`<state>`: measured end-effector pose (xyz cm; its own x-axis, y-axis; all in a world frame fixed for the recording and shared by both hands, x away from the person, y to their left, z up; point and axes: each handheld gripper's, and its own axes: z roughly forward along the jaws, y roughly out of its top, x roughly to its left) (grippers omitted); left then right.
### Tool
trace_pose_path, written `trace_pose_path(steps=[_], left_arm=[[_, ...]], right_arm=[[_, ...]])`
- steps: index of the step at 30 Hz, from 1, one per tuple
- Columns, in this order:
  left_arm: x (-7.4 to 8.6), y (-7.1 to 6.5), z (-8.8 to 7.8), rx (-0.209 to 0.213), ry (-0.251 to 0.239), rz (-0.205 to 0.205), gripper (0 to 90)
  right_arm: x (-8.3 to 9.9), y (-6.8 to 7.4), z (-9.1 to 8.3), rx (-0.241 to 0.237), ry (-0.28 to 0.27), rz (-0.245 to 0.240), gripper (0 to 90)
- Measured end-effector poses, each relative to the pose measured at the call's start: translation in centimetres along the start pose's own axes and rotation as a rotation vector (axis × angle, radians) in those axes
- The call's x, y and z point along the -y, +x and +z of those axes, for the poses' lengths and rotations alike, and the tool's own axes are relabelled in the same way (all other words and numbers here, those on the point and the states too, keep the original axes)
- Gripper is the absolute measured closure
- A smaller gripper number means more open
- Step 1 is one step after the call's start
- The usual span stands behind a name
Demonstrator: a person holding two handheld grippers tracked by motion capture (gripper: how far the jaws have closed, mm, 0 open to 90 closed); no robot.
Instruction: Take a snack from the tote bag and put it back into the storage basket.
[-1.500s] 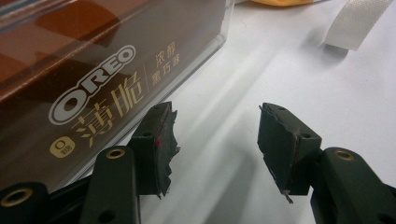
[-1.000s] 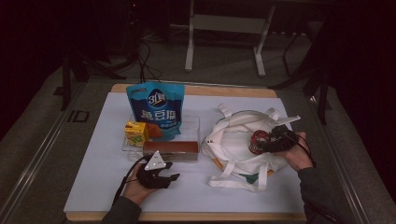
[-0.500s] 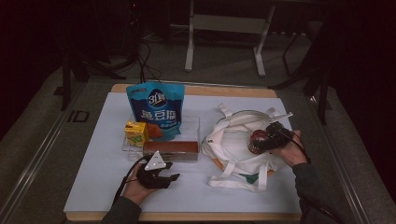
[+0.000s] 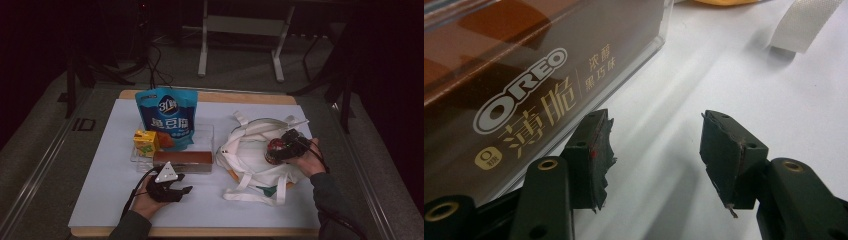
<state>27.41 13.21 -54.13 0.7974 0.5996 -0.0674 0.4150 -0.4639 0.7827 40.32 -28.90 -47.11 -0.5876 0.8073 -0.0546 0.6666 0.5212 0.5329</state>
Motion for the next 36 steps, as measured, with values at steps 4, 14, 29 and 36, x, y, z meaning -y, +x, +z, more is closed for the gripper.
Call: trace_pose_path(steps=[4, 14, 29, 36], left_arm=[[0.0, 0.0, 0.0, 0.001, -0.001, 0.000, 45.8], [0.0, 0.0, 0.0, 0.000, -0.001, -0.001, 45.8], [0.0, 0.0, 0.0, 0.000, -0.001, -0.001, 45.8], [0.0, 0.0, 0.0, 0.001, -0.001, 0.001, 46.1]], right_arm=[[-0.1, 0.0, 0.1, -0.006, -0.004, 0.003, 25.2], [-0.2, 0.0, -1.1, -0.009, -0.019, 0.006, 25.3], [-1.6, 1.1, -3.0, -0.013, -0.047, -0.040, 25.3], [-2.3, 1.9, -3.5, -0.022, -0.054, -0.066, 25.3]])
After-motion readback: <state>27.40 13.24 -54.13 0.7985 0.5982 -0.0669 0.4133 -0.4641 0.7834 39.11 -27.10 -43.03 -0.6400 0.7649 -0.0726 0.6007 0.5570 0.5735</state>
